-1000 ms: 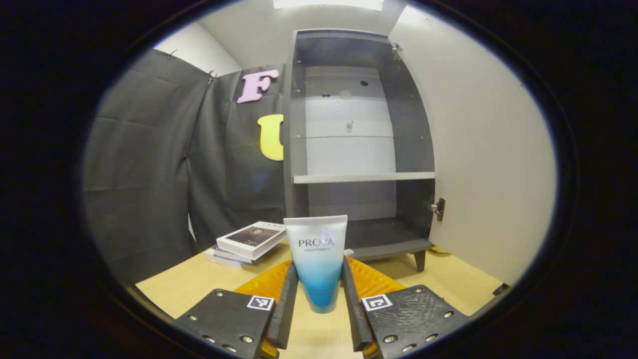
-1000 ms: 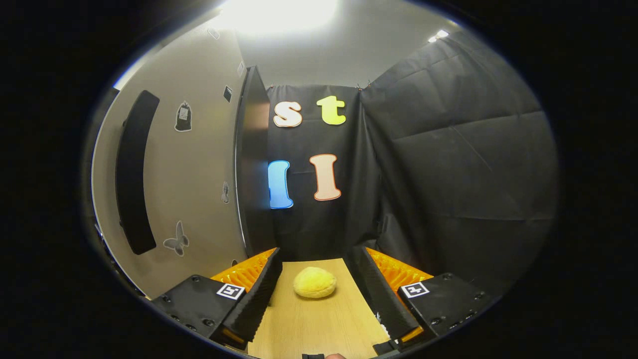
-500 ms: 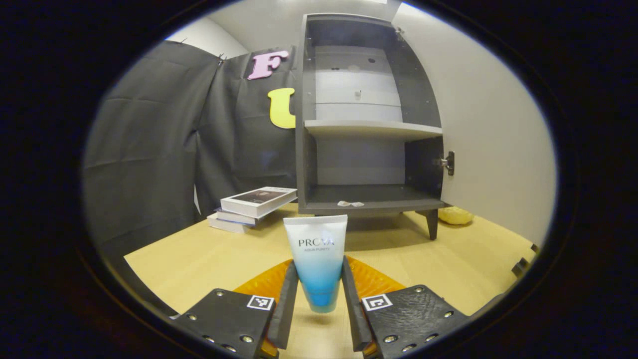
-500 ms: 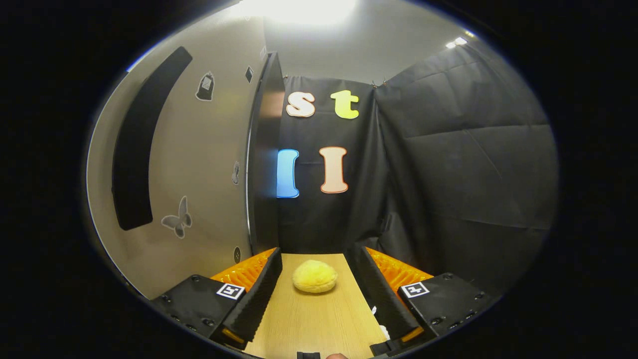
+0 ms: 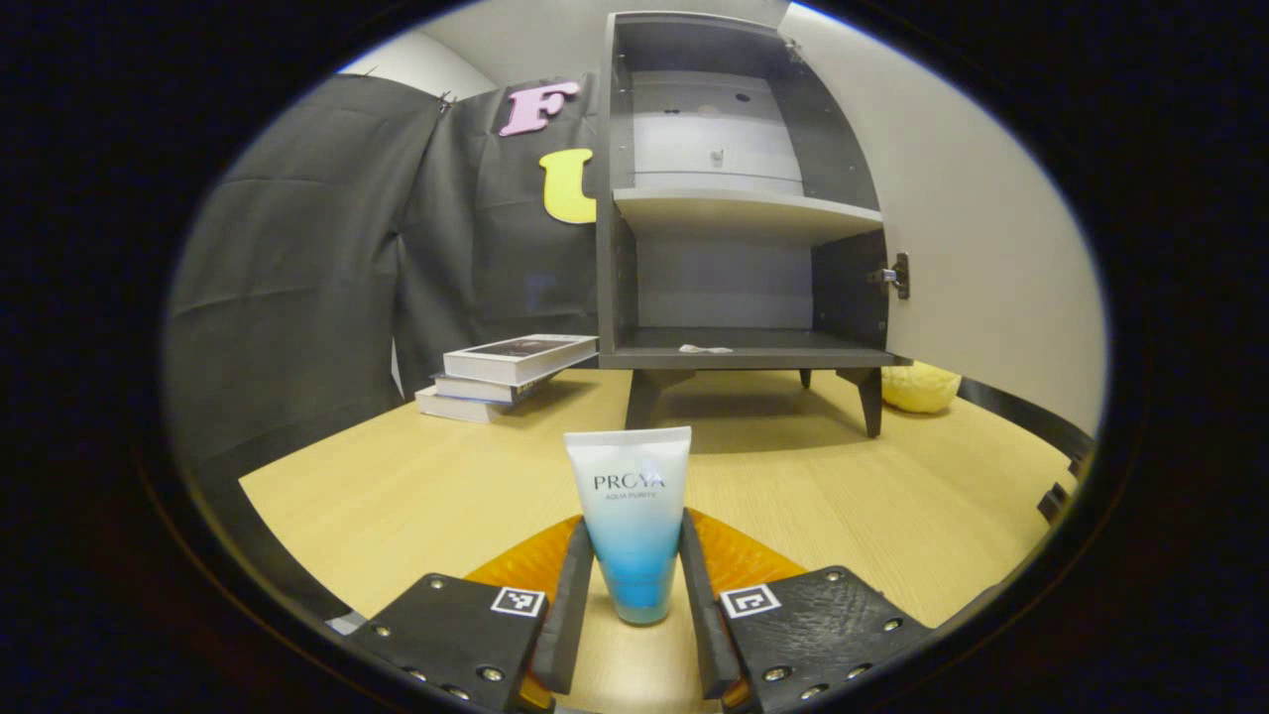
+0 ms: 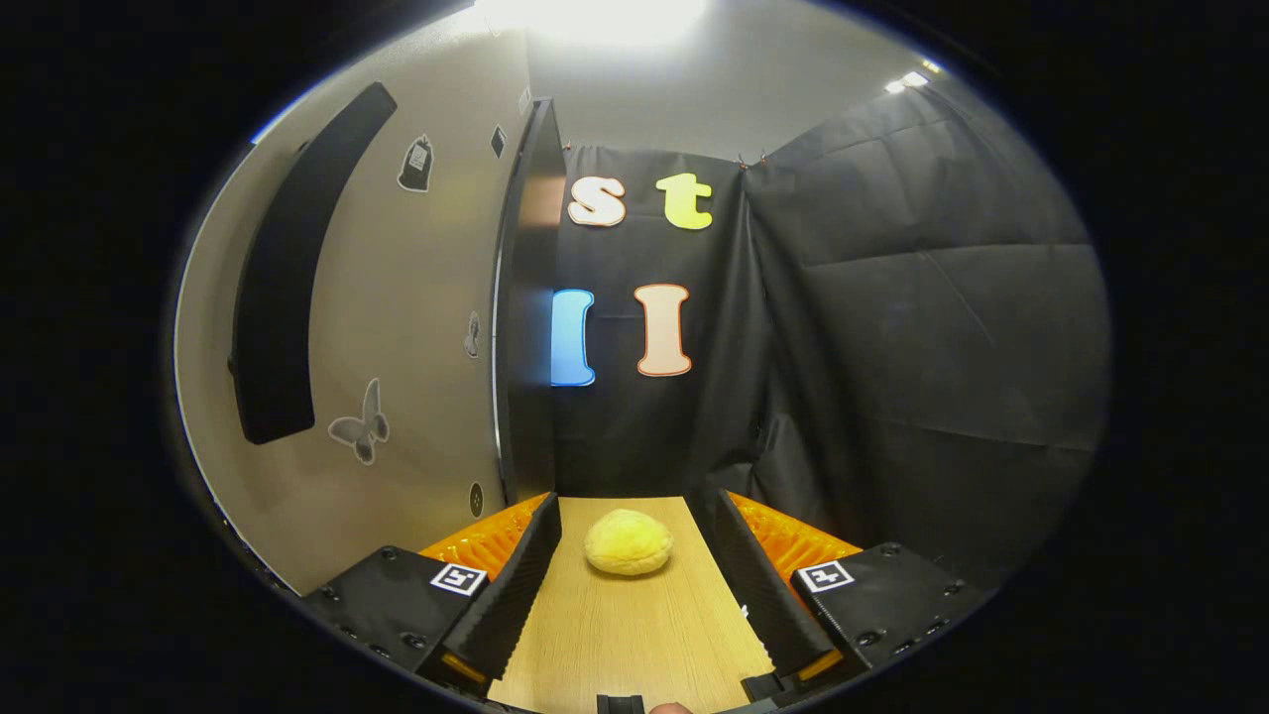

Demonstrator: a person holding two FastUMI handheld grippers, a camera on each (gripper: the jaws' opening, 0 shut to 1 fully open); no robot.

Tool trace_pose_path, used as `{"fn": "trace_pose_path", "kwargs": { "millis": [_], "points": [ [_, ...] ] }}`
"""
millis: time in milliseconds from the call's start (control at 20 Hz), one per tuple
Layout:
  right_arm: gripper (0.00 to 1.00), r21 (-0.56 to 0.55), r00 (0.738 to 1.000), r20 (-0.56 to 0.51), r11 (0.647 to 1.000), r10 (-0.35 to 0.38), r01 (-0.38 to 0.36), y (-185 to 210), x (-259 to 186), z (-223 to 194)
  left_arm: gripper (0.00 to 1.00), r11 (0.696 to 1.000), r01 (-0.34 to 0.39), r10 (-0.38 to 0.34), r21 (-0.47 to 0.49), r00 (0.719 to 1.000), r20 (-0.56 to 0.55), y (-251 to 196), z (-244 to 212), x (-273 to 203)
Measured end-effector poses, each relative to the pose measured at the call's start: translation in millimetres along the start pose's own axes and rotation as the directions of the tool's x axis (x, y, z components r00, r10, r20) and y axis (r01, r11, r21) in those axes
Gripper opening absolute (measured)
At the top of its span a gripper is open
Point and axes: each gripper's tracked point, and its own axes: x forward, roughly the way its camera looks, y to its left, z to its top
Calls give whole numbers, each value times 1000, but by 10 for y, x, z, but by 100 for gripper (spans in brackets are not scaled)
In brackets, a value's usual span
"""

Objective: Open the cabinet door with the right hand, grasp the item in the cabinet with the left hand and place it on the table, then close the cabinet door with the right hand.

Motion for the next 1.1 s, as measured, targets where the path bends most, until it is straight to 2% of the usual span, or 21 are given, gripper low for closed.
{"fn": "trace_pose_path", "kwargs": {
  "millis": [150,350,400,450,650,700,750,950,1100],
  "points": [
    [98,-1,1000,2,1000,10,-10,4,-19,-5,50,1000,0,0,-8,1000,7,-15,10,-5],
    [98,-2,1000,9,1000,20,-20,-6,-25,4,55,1000,-19,19,-14,1000,5,6,27,-9],
    [98,4,1000,9,1000,25,-25,-9,-35,0,60,1000,-26,26,-11,1000,5,14,30,-49],
    [98,15,999,8,999,31,-32,-11,-45,-5,76,999,-32,32,-7,999,8,30,61,-59],
    [98,58,999,28,997,41,-42,-101,-190,85,79,999,-47,46,19,998,37,94,225,-66],
    [98,73,998,24,996,56,-58,-103,-201,91,81,999,-51,50,19,998,49,101,277,-75],
    [98,86,997,18,994,71,-73,-103,-217,89,87,998,-55,54,9,997,59,104,346,-86],
    [98,122,994,26,987,107,-109,-110,-219,237,87,998,-60,62,-24,991,115,98,647,-102],
    [98,104,991,53,987,120,-125,-30,-229,372,87,997,-65,70,-35,985,159,130,870,-151]
  ]
}}
